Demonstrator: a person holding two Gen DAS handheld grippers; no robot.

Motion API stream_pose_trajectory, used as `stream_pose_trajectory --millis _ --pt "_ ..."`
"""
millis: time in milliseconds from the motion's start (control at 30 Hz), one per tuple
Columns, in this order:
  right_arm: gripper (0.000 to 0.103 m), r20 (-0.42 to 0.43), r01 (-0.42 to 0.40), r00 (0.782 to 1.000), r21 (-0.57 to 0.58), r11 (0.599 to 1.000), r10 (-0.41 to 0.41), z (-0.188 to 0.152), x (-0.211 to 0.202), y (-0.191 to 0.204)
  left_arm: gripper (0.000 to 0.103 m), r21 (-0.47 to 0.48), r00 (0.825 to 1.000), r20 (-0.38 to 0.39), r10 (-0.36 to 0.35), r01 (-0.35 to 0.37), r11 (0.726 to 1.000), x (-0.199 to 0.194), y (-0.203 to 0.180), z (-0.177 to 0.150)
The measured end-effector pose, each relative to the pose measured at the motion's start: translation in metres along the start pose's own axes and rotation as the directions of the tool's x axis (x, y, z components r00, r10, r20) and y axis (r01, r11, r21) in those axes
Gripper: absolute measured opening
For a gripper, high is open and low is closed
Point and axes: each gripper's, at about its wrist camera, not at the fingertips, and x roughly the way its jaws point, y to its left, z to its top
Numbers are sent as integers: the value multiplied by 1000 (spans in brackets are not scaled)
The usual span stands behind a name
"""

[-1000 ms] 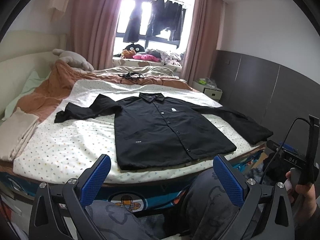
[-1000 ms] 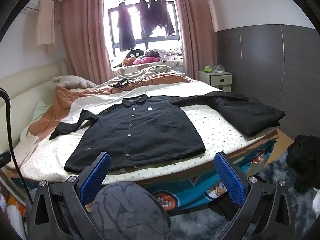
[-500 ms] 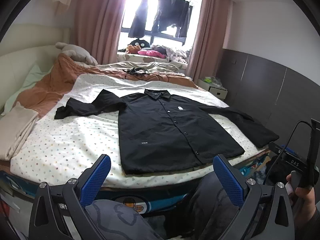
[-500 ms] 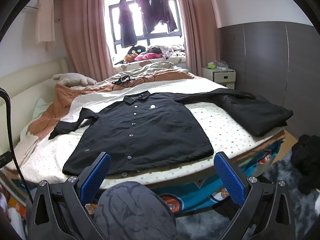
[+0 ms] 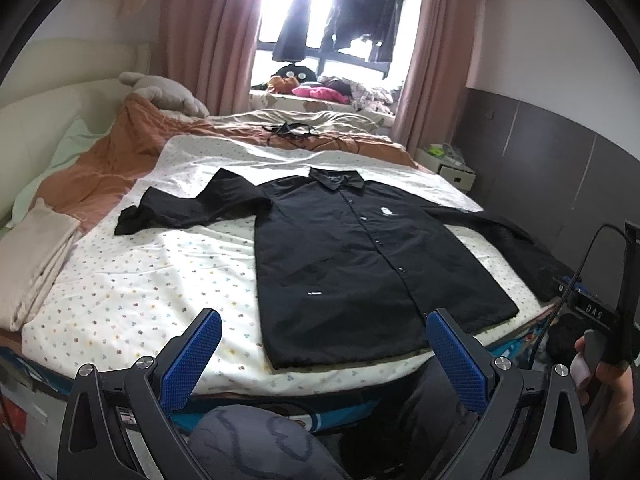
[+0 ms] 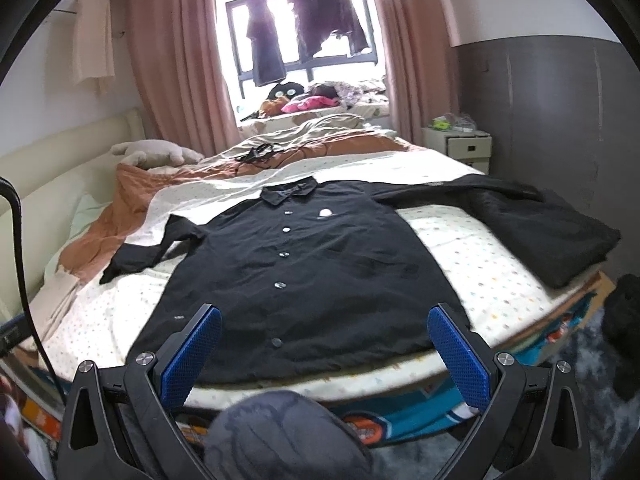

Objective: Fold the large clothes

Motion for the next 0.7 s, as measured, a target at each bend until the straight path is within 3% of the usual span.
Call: stream_pose_trajectory --millis 400,700 --pt "103 25 -115 993 -60 992 117 46 55 50 102 -55 997 5 76 -76 996 26 28 27" --pt "103 14 -190 981 -68 979 191 76 108 87 102 -159 990 -19 143 -144 977 57 67 48"
